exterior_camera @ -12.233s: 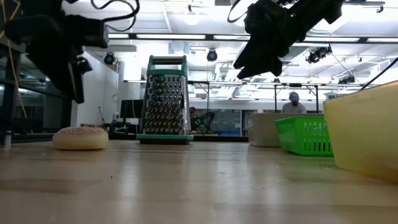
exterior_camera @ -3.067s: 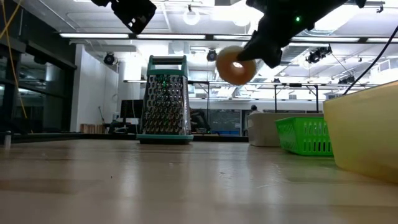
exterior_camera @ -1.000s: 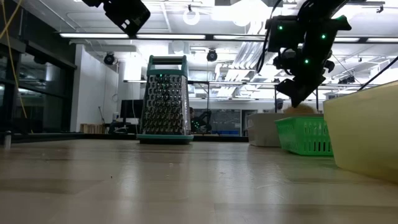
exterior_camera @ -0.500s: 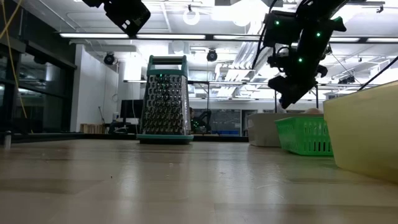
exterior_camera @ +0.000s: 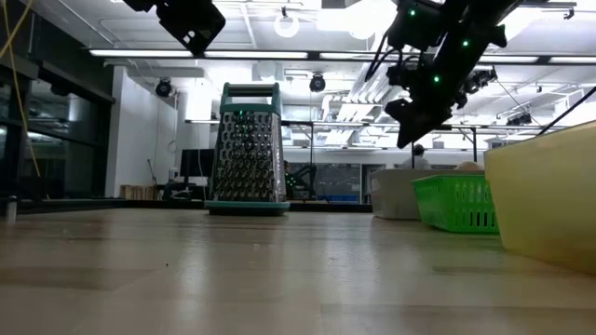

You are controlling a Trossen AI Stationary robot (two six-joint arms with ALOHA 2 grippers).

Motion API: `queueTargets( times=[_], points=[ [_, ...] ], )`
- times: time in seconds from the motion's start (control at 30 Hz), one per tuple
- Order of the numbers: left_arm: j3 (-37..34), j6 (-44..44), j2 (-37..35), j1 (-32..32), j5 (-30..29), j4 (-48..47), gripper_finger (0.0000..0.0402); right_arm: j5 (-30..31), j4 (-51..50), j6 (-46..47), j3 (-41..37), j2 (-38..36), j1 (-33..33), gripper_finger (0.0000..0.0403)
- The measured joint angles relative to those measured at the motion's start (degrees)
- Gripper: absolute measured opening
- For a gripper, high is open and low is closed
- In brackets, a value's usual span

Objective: Pick & Place Food Item
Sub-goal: Return to Home Position

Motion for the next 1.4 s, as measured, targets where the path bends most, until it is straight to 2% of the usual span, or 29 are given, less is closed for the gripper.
queueTargets(
  times=[0.2, 0.4, 0.73, 0.97, 1.17, 1.4],
  points=[
    [0.02, 2.1, -0.59, 0.0, -3.72, -0.06, 0.0149, -0.18, -0.3, -1.4, 0.07, -4.56, 2.15, 0.0184],
    [0.02, 2.22, -3.28, 0.02, -4.23, 0.04, 0.0149, -0.63, -0.33, -1.4, 0.09, -10.59, 6.13, 0.0184],
    [0.02, 1.82, -6.8, 0.02, -4.8, 0.02, 0.0149, -10.15, -0.89, 0.59, 0.09, -17.83, 11.38, 0.0184],
    [0.02, 0.27, -6.82, 0.02, -4.8, 0.0, 0.0149, -10.14, -2.4, 2.58, -0.19, -25.23, 12.55, 0.0176],
    [0.02, -0.9, -6.82, 0.02, -4.8, 0.0, 0.0149, -10.21, -1.34, 3.85, -4.69, -34.39, 12.55, 0.0175],
    [0.02, -1.04, -6.82, 0.02, -6.68, 0.0, 0.0149, -12.34, 6.55, 2.68, -12.56, -42.36, 12.55, 0.0175]
  ],
)
